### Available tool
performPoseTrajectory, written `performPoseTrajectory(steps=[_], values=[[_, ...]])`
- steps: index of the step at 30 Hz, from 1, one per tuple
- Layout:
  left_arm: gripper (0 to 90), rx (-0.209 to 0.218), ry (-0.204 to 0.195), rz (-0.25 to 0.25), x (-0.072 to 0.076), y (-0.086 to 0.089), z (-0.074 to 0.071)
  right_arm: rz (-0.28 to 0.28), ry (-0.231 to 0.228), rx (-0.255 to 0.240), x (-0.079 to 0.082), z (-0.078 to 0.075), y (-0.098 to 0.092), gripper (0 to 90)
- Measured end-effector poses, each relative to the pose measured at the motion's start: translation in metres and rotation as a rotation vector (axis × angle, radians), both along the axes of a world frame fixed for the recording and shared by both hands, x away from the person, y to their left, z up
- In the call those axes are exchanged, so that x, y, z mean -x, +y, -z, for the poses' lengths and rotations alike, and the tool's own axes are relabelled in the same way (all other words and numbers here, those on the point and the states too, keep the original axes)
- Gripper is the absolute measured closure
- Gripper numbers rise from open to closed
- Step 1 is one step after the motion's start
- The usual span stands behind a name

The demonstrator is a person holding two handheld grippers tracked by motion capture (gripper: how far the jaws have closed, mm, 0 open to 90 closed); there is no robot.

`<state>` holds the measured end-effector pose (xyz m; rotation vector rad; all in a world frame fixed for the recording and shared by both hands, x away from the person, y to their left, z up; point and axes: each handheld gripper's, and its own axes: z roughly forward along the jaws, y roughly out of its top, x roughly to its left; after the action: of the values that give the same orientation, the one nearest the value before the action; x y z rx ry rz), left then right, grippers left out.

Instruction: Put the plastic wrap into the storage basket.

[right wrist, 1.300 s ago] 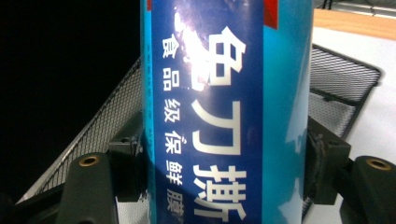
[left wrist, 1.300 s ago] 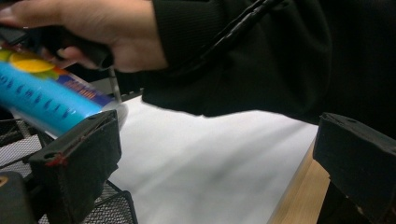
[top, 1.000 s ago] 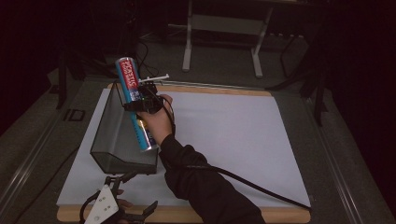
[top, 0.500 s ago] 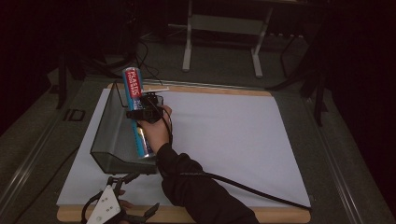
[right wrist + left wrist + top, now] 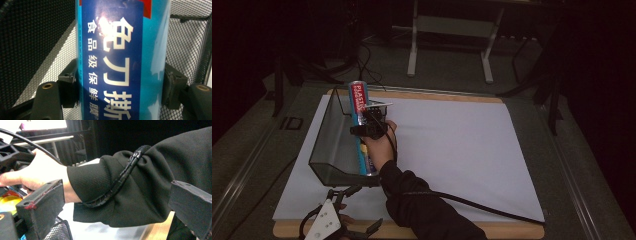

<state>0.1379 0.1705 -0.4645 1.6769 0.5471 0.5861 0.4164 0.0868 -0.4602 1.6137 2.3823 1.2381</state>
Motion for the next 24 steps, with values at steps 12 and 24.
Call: performPoseTrajectory(steps=[12,24], values=[[2.0,0.000,0.000,0.006,0.000,0.000,0.000,0.014,0.043,0.026,-0.009,0.010,-0.001,30.4],[2.0,0.001,0.008,0.017,-0.002,-0.001,0.001,0.014,0.070,0.054,-0.015,0.015,-0.004,28.4]])
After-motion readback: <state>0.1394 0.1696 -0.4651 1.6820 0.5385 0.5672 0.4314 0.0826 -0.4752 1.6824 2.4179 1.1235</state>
